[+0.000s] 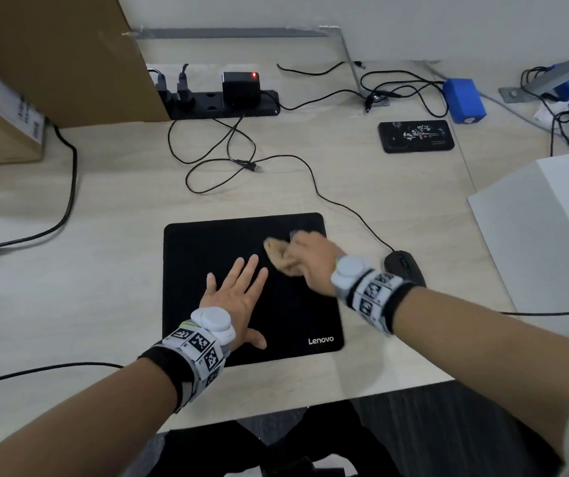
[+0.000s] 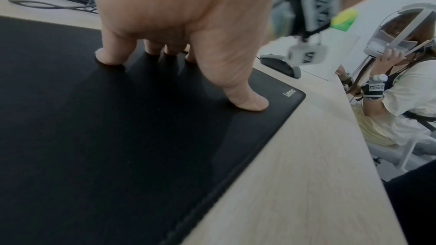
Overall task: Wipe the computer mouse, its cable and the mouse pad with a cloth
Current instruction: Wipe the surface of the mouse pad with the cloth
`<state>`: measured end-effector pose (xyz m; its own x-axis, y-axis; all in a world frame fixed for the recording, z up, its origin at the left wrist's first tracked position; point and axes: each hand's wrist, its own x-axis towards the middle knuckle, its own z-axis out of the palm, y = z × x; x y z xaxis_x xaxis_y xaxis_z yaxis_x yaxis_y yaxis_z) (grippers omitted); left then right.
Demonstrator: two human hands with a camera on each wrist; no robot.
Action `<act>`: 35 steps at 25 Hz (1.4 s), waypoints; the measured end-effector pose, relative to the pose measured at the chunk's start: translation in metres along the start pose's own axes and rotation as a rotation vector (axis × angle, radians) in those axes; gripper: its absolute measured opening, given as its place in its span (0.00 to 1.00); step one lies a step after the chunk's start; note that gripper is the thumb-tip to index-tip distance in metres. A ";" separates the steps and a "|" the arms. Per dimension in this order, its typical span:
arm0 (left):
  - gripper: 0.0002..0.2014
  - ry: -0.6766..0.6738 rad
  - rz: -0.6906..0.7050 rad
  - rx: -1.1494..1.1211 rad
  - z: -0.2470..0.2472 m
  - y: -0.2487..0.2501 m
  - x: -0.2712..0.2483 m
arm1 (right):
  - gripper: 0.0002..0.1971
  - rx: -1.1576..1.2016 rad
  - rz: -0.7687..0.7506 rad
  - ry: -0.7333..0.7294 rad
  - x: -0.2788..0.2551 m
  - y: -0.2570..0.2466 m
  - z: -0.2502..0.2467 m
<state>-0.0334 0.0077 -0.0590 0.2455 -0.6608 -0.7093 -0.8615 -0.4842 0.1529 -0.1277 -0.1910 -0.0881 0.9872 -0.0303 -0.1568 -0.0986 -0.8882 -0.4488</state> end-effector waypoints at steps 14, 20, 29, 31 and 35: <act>0.56 0.139 0.004 -0.004 0.000 -0.065 -0.039 | 0.20 -0.035 -0.155 -0.161 -0.074 -0.073 0.040; 0.58 0.087 0.028 0.011 0.022 -0.075 -0.038 | 0.22 -0.031 -0.279 -0.244 -0.046 -0.062 0.024; 0.59 0.114 0.025 0.024 0.028 -0.080 -0.036 | 0.20 -0.148 0.367 -0.097 0.110 -0.036 -0.019; 0.58 0.128 0.036 -0.004 0.028 -0.081 -0.036 | 0.24 -0.078 0.336 -0.092 0.095 -0.046 -0.010; 0.59 0.154 0.019 -0.077 0.033 -0.087 -0.038 | 0.26 0.087 -0.055 -0.103 0.009 -0.085 0.027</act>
<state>0.0171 0.0941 -0.0680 0.2997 -0.7475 -0.5928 -0.8316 -0.5092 0.2216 -0.1140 -0.1038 -0.0749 0.9736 0.0685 -0.2178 -0.0598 -0.8441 -0.5329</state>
